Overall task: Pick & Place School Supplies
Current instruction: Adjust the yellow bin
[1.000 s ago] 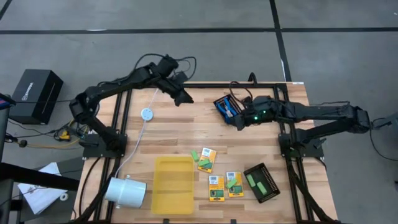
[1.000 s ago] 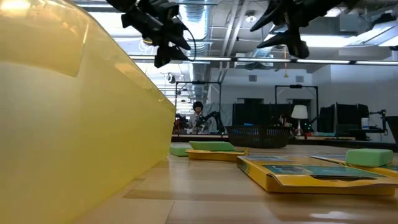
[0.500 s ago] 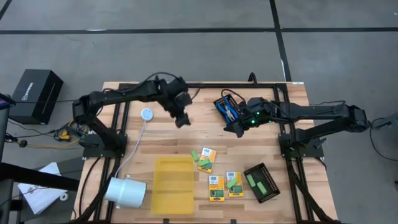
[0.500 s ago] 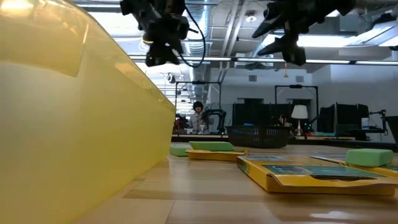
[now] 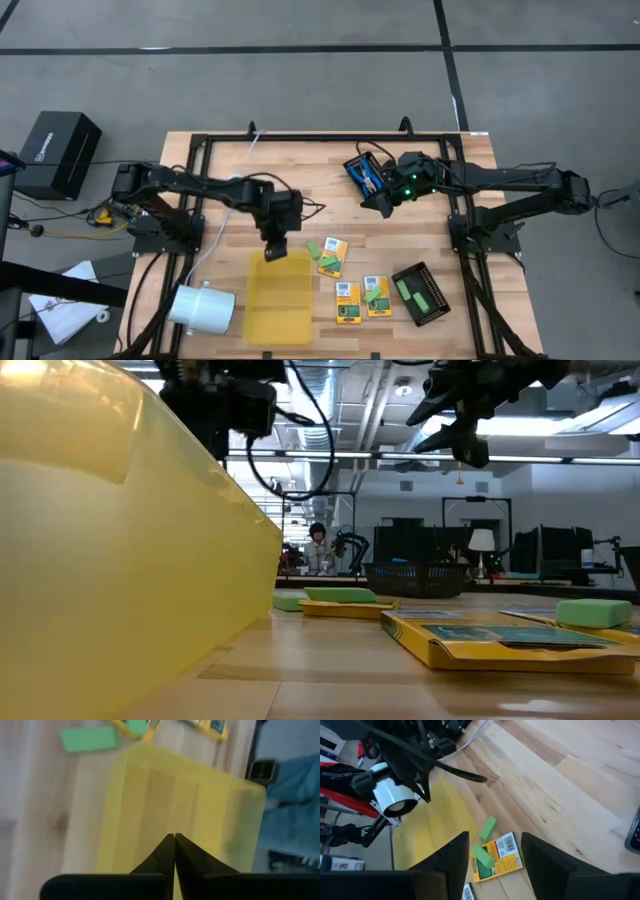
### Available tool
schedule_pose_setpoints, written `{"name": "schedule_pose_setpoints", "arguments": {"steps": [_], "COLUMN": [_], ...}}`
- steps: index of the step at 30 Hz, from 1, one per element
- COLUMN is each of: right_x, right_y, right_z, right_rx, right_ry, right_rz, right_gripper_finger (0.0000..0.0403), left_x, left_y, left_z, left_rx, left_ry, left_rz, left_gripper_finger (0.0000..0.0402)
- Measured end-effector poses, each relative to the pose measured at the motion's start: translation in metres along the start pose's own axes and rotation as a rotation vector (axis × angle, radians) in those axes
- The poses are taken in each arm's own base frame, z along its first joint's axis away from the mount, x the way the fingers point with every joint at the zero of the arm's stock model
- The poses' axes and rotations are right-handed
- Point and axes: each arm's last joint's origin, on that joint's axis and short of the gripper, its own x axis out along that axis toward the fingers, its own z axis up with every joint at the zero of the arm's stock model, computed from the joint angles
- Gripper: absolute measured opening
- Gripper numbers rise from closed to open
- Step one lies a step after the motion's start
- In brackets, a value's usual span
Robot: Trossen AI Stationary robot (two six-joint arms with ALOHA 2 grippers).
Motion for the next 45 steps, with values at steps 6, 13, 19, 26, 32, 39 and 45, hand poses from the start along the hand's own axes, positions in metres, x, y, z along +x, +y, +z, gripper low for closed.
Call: {"name": "schedule_pose_setpoints", "arguments": {"steps": [6,13,19,26,32,39,45], "right_x": [-0.002,-0.004,-0.006,-0.007,-0.008,-0.012,-0.014], "right_y": [-0.006,-0.013,-0.019,-0.024,-0.026,-0.022,-0.020], "right_z": [0.005,0.011,0.016,0.019,0.021,0.026,0.029], "right_rx": [0.021,0.063,0.091,0.113,0.125,0.126,0.123], "right_ry": [-0.005,-0.004,-0.024,-0.038,-0.036,-0.057,-0.065], "right_rz": [0.000,0.012,-0.004,-0.012,-0.003,0.008,0.014], "right_gripper_finger": [0.0168,0.0165,0.0157,0.0149,0.0141,0.0133,0.0134], "left_x": [0.019,0.039,0.047,0.055,0.052,0.038,0.028], "left_y": [0.010,0.023,0.034,0.049,0.069,0.094,0.102], "left_z": [-0.022,-0.041,-0.052,-0.070,-0.073,-0.066,-0.064], "left_rx": [-0.036,-0.042,-0.064,-0.113,-0.157,-0.204,-0.196], "left_ry": [-0.021,0.023,0.043,0.094,0.083,0.020,-0.015], "left_rz": [-0.013,-0.041,-0.007,0.005,0.063,0.103,0.091], "left_gripper_finger": [0.0005,0.0003,0.0001,0.0001,0.0001,0.0001,0.0001]}}
